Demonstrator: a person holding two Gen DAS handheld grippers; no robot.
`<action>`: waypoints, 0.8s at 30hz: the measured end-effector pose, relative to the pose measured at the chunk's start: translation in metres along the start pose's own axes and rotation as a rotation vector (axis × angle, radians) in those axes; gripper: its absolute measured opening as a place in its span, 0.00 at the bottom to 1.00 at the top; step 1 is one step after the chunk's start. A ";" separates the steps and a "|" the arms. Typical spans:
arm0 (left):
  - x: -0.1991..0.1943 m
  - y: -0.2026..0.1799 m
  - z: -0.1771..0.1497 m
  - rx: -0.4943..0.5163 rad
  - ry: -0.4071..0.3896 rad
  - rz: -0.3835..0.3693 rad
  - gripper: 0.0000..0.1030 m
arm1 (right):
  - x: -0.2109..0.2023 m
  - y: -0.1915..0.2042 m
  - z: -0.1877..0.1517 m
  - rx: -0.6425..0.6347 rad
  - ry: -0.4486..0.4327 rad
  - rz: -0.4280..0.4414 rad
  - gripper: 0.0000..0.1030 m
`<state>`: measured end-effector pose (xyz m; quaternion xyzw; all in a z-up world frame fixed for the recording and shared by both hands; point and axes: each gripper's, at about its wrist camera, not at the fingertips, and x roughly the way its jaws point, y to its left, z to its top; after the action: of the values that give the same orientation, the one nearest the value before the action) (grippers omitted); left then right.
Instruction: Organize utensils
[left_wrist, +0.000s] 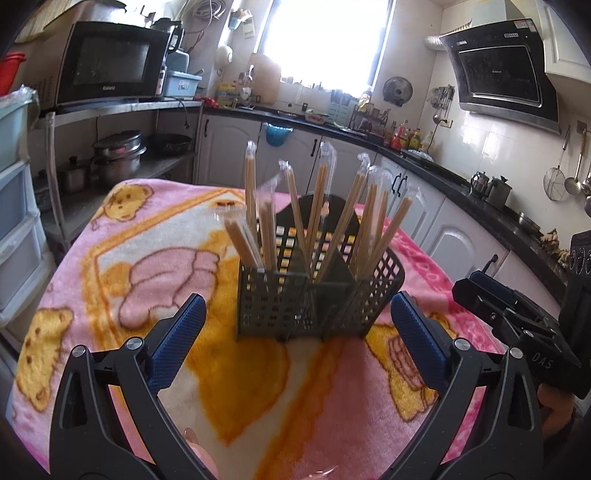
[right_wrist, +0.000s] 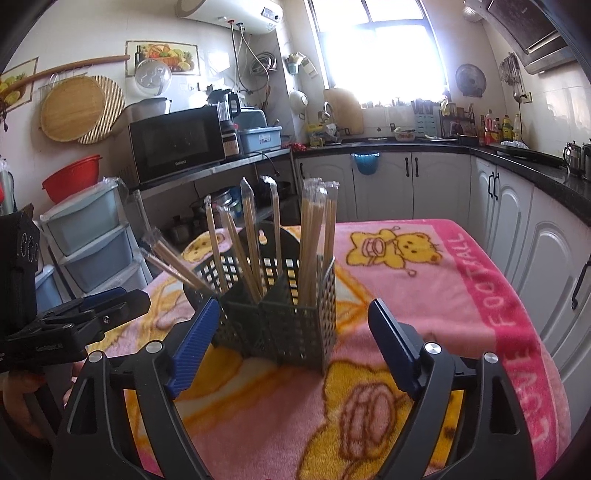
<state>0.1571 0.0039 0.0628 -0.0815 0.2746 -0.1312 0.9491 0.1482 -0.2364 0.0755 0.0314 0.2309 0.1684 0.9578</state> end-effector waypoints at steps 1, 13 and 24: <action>0.001 0.000 -0.003 -0.003 0.005 0.003 0.90 | 0.000 0.000 -0.002 -0.002 0.004 -0.003 0.79; 0.003 0.001 -0.024 -0.010 0.017 0.042 0.90 | 0.003 -0.006 -0.025 0.004 0.054 -0.020 0.81; 0.006 0.001 -0.043 0.010 -0.009 0.068 0.90 | 0.005 -0.006 -0.046 -0.021 0.075 -0.051 0.86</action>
<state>0.1388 -0.0001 0.0242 -0.0681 0.2721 -0.0998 0.9547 0.1335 -0.2413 0.0310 0.0090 0.2654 0.1474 0.9528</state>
